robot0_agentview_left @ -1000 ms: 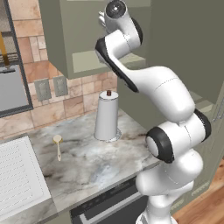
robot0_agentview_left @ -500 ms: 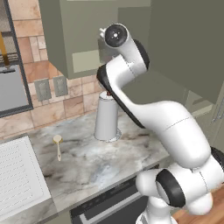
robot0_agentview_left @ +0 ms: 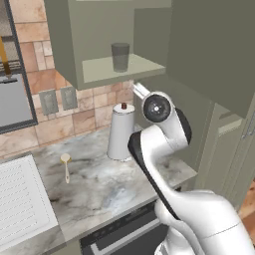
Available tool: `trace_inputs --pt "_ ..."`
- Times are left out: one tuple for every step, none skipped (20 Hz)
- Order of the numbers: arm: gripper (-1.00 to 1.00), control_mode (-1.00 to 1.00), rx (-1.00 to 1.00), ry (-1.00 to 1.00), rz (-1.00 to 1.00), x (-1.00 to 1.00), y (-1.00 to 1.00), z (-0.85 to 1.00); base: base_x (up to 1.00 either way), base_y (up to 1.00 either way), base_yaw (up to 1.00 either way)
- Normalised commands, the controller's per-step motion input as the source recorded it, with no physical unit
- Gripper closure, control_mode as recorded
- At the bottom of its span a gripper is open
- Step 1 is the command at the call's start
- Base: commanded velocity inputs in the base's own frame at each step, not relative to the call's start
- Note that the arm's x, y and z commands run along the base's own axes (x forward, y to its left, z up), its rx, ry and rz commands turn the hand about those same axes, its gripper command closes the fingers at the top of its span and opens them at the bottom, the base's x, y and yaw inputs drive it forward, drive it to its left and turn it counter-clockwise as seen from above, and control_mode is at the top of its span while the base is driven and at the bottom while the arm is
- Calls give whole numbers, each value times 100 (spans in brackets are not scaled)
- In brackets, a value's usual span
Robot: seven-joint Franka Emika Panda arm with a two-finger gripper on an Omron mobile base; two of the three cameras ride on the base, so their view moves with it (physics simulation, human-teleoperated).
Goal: Move the glass cup from next to the sink to the open cabinet. Then, move the bowl with the cucumber to the fridge to clear the area for faucet cleaning.
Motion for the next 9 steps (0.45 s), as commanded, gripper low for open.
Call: trace_inputs --pt "-100 -100 -5 0 -2 -100 -23 -100 0 0 0" --pt "-100 -100 -5 0 -3 -100 -22 -100 0 0 0" --pt "-100 -100 -6 0 -4 -100 -18 -100 0 0 0" --pt "-100 -100 -6 0 -5 -100 -16 -100 0 0 0" --pt "-100 -100 -6 0 -7 -100 -11 -100 0 0 0" --pt "-100 -100 -5 0 -10 -100 -3 -100 0 0 0" --pt "-100 -100 0 0 -15 -100 -1 -100 0 0 0" --pt "-100 -100 0 -7 -30 -100 0 -100 0 0 0" --pt "-100 -100 0 -9 -37 -100 17 -76 0 0 0"
